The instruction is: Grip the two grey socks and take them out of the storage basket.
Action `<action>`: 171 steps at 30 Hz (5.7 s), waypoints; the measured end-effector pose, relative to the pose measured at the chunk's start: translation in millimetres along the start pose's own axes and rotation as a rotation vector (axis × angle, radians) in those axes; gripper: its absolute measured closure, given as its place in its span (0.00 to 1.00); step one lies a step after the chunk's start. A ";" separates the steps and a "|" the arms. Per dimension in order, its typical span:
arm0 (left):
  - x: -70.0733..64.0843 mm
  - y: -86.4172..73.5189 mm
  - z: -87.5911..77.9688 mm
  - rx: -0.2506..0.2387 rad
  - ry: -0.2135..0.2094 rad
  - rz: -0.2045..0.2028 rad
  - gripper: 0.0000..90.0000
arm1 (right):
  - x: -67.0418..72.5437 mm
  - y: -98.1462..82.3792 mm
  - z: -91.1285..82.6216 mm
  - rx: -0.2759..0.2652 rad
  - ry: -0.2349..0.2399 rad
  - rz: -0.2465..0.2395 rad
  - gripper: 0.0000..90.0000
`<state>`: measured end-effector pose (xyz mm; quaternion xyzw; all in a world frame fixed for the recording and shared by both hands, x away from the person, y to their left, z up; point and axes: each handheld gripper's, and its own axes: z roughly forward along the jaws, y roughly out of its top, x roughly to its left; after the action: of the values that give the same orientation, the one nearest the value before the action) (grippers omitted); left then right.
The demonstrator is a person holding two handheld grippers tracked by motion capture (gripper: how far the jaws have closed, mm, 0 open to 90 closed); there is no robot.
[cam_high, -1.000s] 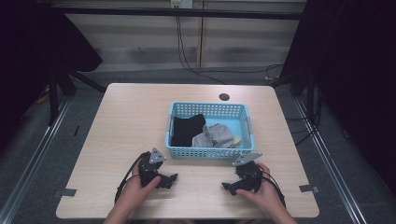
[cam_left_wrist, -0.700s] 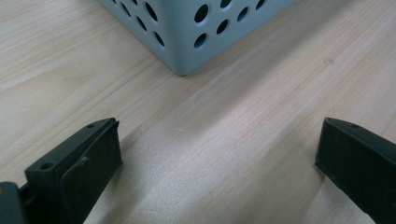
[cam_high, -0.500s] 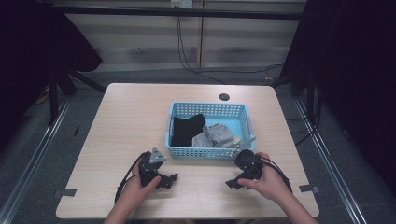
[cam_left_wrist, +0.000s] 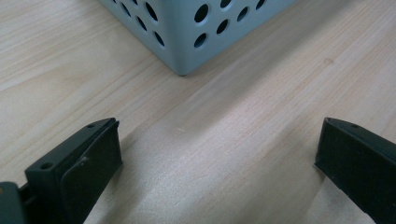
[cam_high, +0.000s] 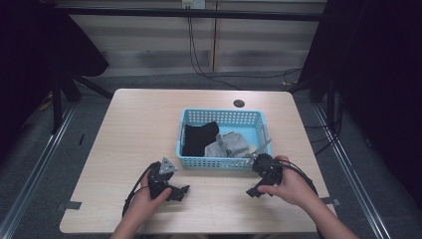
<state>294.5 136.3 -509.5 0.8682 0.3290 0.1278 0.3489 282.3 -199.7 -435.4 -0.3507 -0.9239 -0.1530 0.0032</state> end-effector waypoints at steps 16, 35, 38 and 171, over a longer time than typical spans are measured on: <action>-0.2 0.4 0.6 -0.005 0.002 -0.004 0.00 | -0.4 67.6 -47.4 -0.080 -0.044 -0.044 0.23; -0.1 0.4 0.7 -0.006 0.001 -0.004 0.00 | -56.3 118.0 16.5 0.005 -0.131 0.033 0.47; -0.1 0.4 0.8 -0.007 0.001 -0.004 0.00 | -55.9 119.0 20.5 0.002 -0.137 0.031 0.48; -0.6 0.9 1.8 -0.013 0.000 -0.012 0.00 | -152.8 20.6 -65.8 -0.040 -0.246 0.313 0.48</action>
<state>295.3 134.5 -510.2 0.8639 0.3331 0.1280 0.3554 404.2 -302.8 -384.2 -0.5061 -0.8483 -0.1251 -0.0930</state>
